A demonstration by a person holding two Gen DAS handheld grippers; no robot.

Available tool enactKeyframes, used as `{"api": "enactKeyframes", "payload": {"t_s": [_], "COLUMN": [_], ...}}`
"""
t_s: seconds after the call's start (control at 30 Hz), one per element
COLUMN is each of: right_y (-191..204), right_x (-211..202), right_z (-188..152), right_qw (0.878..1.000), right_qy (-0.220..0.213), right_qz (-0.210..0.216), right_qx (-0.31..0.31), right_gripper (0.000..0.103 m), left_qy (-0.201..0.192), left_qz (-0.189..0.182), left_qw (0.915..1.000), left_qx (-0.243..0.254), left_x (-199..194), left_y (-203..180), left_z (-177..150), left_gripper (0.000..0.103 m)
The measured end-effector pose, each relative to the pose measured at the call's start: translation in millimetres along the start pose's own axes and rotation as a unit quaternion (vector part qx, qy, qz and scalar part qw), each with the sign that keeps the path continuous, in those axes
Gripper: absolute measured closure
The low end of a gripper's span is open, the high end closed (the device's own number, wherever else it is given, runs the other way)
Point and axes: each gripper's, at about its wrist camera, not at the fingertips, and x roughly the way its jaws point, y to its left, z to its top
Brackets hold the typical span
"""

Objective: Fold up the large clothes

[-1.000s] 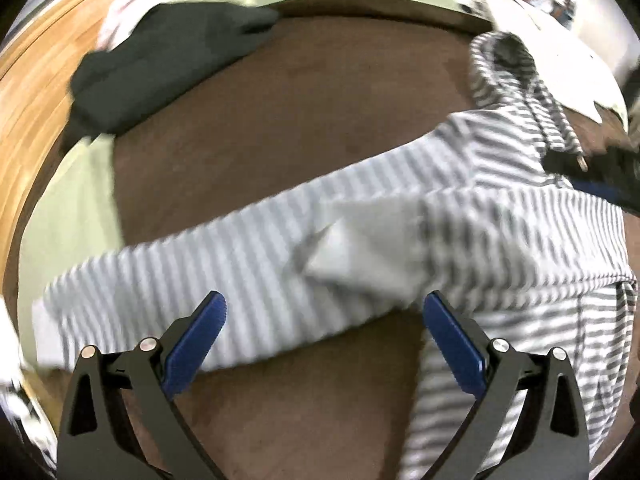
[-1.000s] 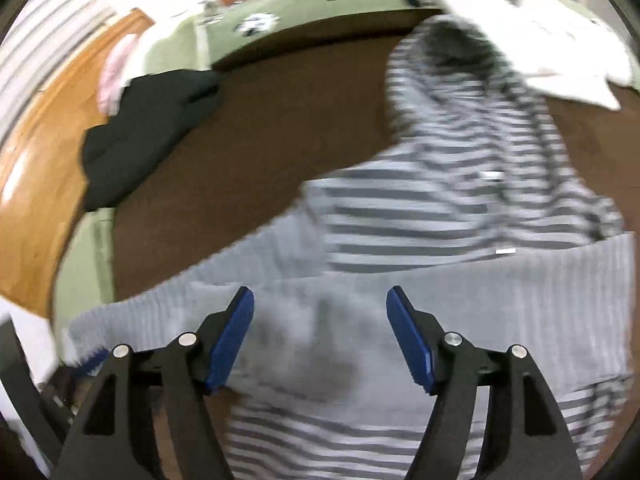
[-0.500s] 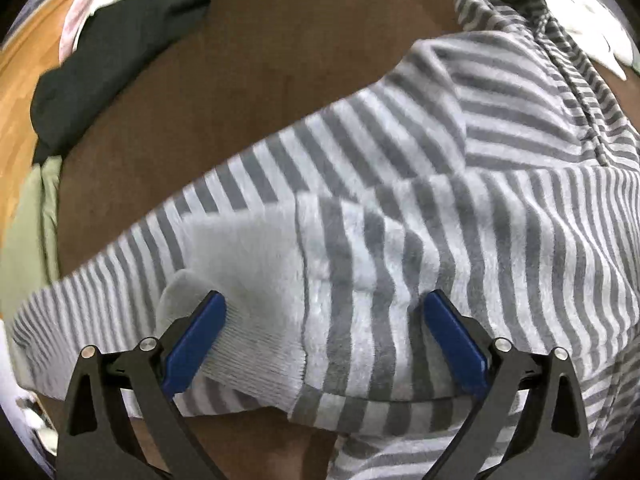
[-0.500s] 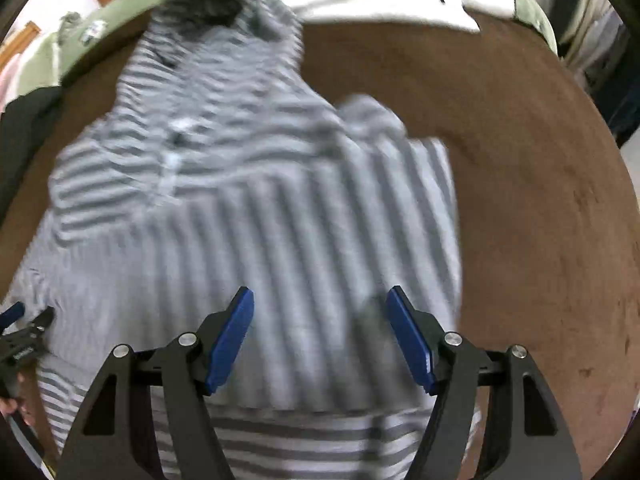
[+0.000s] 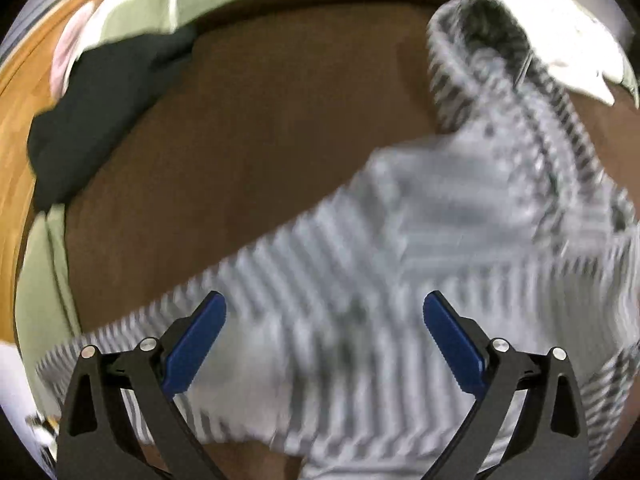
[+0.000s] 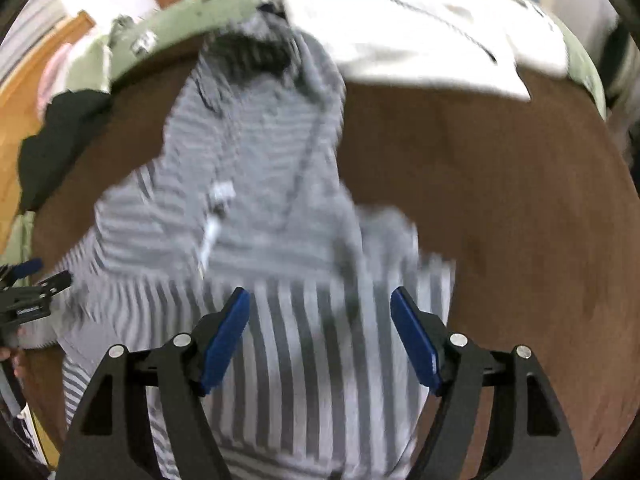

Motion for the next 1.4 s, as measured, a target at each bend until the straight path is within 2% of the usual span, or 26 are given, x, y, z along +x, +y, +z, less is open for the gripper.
{"api": "enactKeyframes", "payload": {"t_s": [0.17, 0.3, 0.37, 0.47, 0.57, 0.7, 0.87, 0.93, 1.0, 1.03, 1.07, 1.1, 1.17, 1.2, 1.27, 1.4], "right_y": [-2.1, -5.6, -12.1, -19.7, -21.8, -20.7, -20.3, -17.8, -15.4, -15.1, -15.7, -15.8, -12.8, -9.2, -4.1, -2.7], "right_x": [3.4, 33.6, 45.9, 76.2, 105.4, 134.6, 160.3, 167.5, 171.4, 172.7, 173.4, 172.7, 167.4, 163.8, 160.4, 156.5], "right_z": [87.6, 160.3, 183.0, 212.7, 230.5, 239.3, 251.0, 254.1, 255.6, 256.2, 256.0, 255.0, 251.4, 248.8, 245.1, 244.2], "right_qw": [0.999, 0.997, 0.997, 0.996, 0.996, 0.995, 0.996, 0.995, 0.995, 0.995, 0.995, 0.995, 0.995, 0.995, 0.994, 0.995], "right_qy": [-0.031, -0.048, -0.047, -0.034, -0.014, 0.007, 0.017, 0.024, 0.028, 0.029, 0.028, 0.028, 0.019, 0.013, 0.006, -0.002], "right_qz": [0.033, 0.044, 0.049, 0.064, 0.076, 0.077, 0.073, 0.068, 0.062, 0.06, 0.058, 0.061, 0.061, 0.063, 0.06, 0.066], "right_qx": [-0.03, -0.049, -0.049, -0.045, -0.052, -0.063, -0.058, -0.064, -0.072, -0.074, -0.073, -0.072, -0.075, -0.082, -0.088, -0.077], "right_gripper": [0.03, 0.03, 0.031, 0.038, 0.042, 0.043, 0.043, 0.046, 0.056, 0.06, 0.069, 0.08, 0.088, 0.092, 0.092, 0.093], "left_qy": [-0.032, -0.048, -0.054, -0.064, -0.059, -0.052, -0.038, -0.032, -0.026, -0.022, -0.019, -0.018, -0.022, -0.025, -0.031, -0.044], "left_qz": [-0.026, -0.041, -0.054, -0.053, -0.063, -0.068, -0.081, -0.084, -0.094, -0.1, -0.107, -0.112, -0.124, -0.125, -0.12, -0.11], "left_qw": [0.9988, 0.9975, 0.9964, 0.9949, 0.9939, 0.9927, 0.9928, 0.9927, 0.992, 0.9915, 0.9908, 0.99, 0.9874, 0.9866, 0.9849, 0.9824], "left_qx": [0.026, 0.034, 0.037, 0.058, 0.069, 0.085, 0.08, 0.081, 0.08, 0.08, 0.081, 0.085, 0.095, 0.102, 0.121, 0.145], "left_x": [5.1, 24.4, 35.5, 58.5, 77.4, 95.1, 114.9, 120.7, 127.0, 129.1, 130.5, 132.4, 128.9, 126.1, 121.9, 115.4], "left_y": [-37.6, -60.2, -66.0, -76.9, -82.7, -92.0, -96.1, -97.6, -99.3, -100.6, -102.3, -103.8, -111.4, -115.4, -125.5, -139.1], "left_z": [97.7, 171.6, 206.1, 243.8, 268.4, 277.9, 284.5, 284.6, 285.3, 285.3, 284.7, 284.7, 282.2, 280.5, 277.4, 274.7], "left_gripper": [0.006, 0.006, 0.006, 0.006, 0.007, 0.007, 0.007, 0.007, 0.009, 0.014, 0.024, 0.029, 0.054, 0.06, 0.082, 0.09]}}
